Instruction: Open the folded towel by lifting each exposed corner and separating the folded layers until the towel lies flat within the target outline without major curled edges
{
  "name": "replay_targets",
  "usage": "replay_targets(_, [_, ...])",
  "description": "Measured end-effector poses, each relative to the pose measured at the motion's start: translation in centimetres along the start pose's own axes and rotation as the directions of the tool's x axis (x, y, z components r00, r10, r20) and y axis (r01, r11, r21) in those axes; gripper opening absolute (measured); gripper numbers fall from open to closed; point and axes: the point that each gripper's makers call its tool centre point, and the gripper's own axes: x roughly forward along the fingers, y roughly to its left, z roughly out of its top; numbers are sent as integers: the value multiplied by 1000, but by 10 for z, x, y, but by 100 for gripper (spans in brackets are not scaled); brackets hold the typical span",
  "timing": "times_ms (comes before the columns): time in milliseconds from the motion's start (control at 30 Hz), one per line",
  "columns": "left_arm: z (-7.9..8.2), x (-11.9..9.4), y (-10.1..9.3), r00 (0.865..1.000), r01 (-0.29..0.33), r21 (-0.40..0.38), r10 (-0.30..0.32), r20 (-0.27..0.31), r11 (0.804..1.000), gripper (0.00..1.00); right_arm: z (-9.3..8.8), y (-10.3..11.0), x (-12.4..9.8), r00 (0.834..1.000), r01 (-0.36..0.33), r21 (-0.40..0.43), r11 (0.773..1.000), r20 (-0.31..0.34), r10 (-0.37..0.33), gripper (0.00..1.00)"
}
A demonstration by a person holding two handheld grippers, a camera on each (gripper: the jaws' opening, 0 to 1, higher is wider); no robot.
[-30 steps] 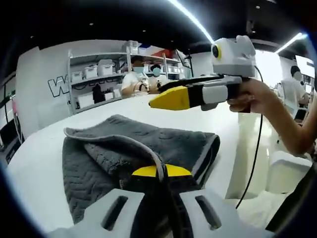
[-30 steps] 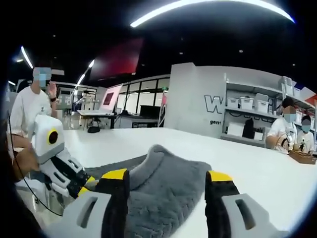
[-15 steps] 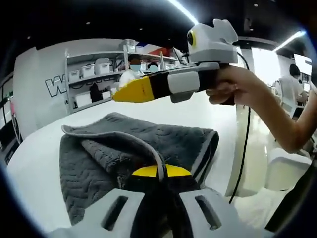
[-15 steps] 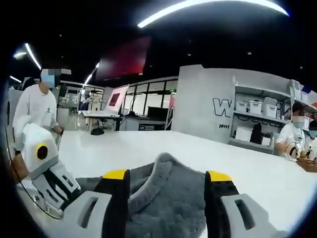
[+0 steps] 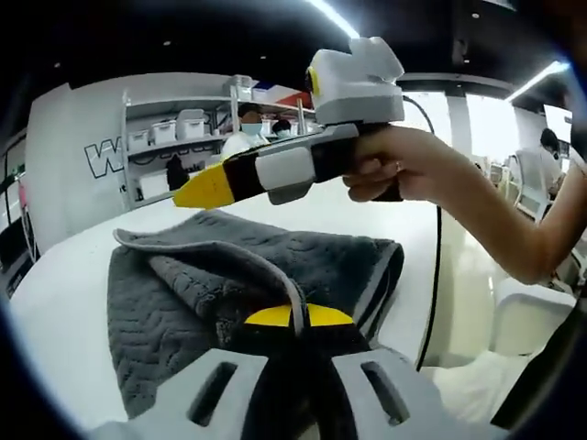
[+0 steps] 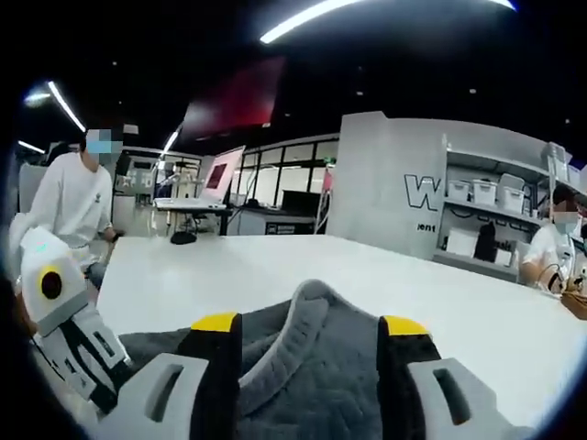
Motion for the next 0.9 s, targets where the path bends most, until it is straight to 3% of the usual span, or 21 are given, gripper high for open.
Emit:
replay_targets(267, [1,-1,-1,1000,-2,15,2,-2,1000,1,-4,-4,22,1000,-10,8,1000,-20,10,56])
replay_targets(900, [1,1,-1,1000,-10,26,10,0,1000,1,-5,11,66,996,-72,-16,997,-50,71,54])
